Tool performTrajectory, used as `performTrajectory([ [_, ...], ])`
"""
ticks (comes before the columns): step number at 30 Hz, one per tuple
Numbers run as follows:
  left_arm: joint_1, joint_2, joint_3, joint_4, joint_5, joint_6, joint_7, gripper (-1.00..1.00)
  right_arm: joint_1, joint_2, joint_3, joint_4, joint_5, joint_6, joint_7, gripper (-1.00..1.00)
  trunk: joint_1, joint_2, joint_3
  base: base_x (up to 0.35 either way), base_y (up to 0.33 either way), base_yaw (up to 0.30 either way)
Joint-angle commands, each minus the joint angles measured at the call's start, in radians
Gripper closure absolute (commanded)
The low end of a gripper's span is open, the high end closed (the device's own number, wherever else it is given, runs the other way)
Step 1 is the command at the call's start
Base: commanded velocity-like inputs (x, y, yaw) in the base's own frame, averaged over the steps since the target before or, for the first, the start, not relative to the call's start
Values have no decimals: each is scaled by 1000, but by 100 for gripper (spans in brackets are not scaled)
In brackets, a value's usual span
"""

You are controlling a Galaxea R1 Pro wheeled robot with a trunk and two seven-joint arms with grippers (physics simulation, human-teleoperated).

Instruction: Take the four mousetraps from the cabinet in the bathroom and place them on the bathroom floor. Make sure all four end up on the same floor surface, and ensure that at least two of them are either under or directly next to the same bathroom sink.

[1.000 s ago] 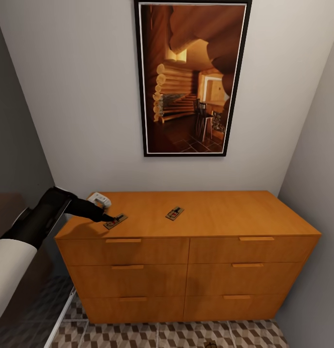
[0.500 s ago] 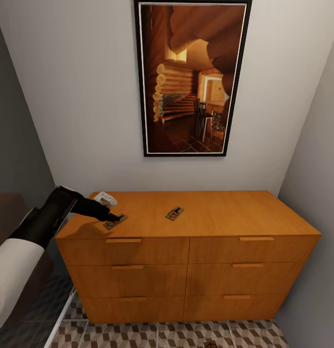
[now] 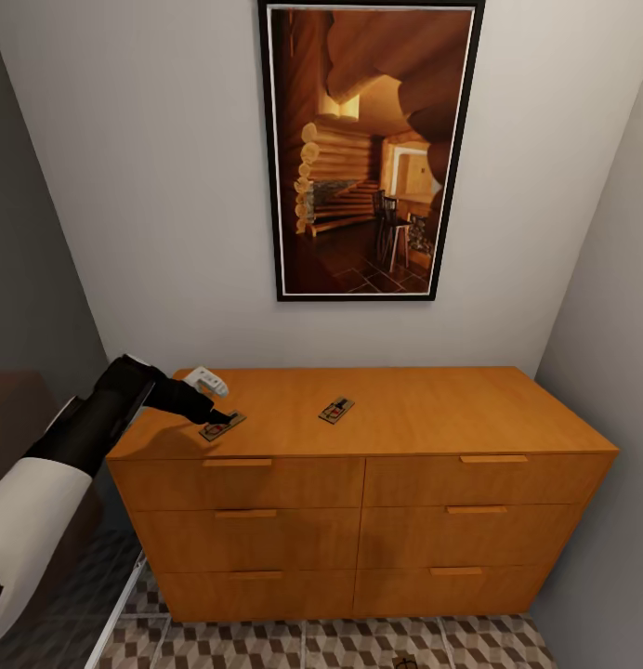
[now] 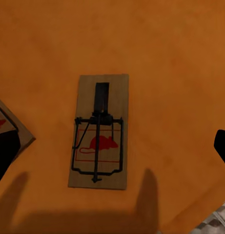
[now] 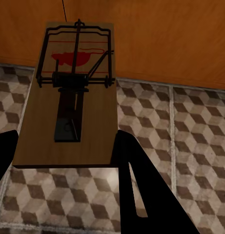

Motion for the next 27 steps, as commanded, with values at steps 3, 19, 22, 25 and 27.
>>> performTrajectory([
  [3, -1, 0, -1, -2, -15, 3, -10, -100, -1, 0, 1, 1, 8, -2, -7, 100, 0, -1, -1, 0, 0, 0],
  [19, -1, 0, -4, 7, -20, 1, -10, -100, -1, 0, 1, 1, 7, -2, -7, 100, 0, -1, -1, 0, 0, 0],
  [22, -1, 0, -5, 8, -21, 1, -10, -100, -1, 0, 1, 1, 8, -2, -7, 100, 0, -1, -1, 0, 0, 0],
  [25, -1, -1, -6, 9, -22, 1, -10, -100, -1, 0, 1, 1, 7, -2, -7, 100, 0, -1, -1, 0, 0, 0],
  [27, -1, -2, -6, 9, -22, 1, -10, -100, -1, 0, 1, 1, 8, -2, -7, 100, 0, -1, -1, 0, 0, 0],
])
